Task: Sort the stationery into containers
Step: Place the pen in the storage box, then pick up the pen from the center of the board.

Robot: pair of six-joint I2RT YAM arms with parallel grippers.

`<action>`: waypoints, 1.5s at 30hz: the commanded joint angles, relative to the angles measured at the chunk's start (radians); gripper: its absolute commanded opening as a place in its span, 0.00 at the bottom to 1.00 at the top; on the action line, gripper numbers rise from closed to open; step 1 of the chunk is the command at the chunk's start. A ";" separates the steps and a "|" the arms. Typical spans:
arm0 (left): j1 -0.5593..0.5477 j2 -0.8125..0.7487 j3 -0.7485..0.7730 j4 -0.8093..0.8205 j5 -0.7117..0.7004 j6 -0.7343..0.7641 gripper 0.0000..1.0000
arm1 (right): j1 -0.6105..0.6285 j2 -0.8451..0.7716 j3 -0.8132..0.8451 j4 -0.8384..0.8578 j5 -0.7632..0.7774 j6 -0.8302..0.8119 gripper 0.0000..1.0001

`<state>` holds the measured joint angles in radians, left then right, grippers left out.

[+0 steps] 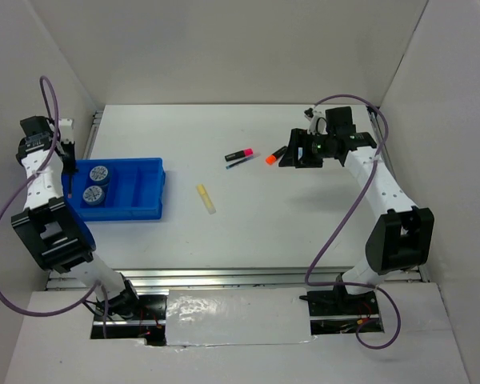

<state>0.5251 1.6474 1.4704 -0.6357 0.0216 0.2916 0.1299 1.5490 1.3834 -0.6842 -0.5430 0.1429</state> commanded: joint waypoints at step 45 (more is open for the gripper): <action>-0.218 -0.187 0.025 0.019 0.540 -0.034 0.57 | 0.145 0.241 0.204 0.158 0.282 -0.297 0.56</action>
<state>0.3016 1.4269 1.5101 -0.5571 0.4000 0.2584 0.2218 1.7542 1.5028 -0.5861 -0.2436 0.0757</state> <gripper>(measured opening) 0.574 0.566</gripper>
